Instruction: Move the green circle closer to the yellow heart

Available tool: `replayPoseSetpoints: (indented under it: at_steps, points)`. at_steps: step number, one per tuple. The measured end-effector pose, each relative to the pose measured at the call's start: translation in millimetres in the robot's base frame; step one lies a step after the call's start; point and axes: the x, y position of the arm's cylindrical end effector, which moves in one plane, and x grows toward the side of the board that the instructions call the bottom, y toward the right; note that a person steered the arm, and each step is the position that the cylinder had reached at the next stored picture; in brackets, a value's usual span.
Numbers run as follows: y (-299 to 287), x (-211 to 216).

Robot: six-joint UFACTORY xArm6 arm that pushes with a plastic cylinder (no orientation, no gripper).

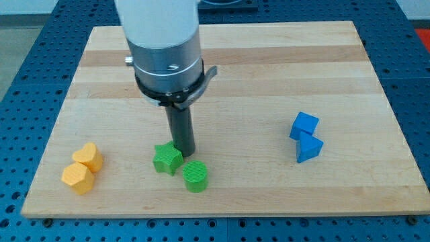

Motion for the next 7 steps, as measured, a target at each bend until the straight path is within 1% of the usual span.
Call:
replayPoseSetpoints:
  at_steps: [1,2,3,5,6,7]
  points:
    - [-3.0,-0.4]
    - [38.0,-14.9]
    - [85.0,-11.6]
    - [38.8,52.6]
    - [38.8,52.6]
    - [38.5,88.6]
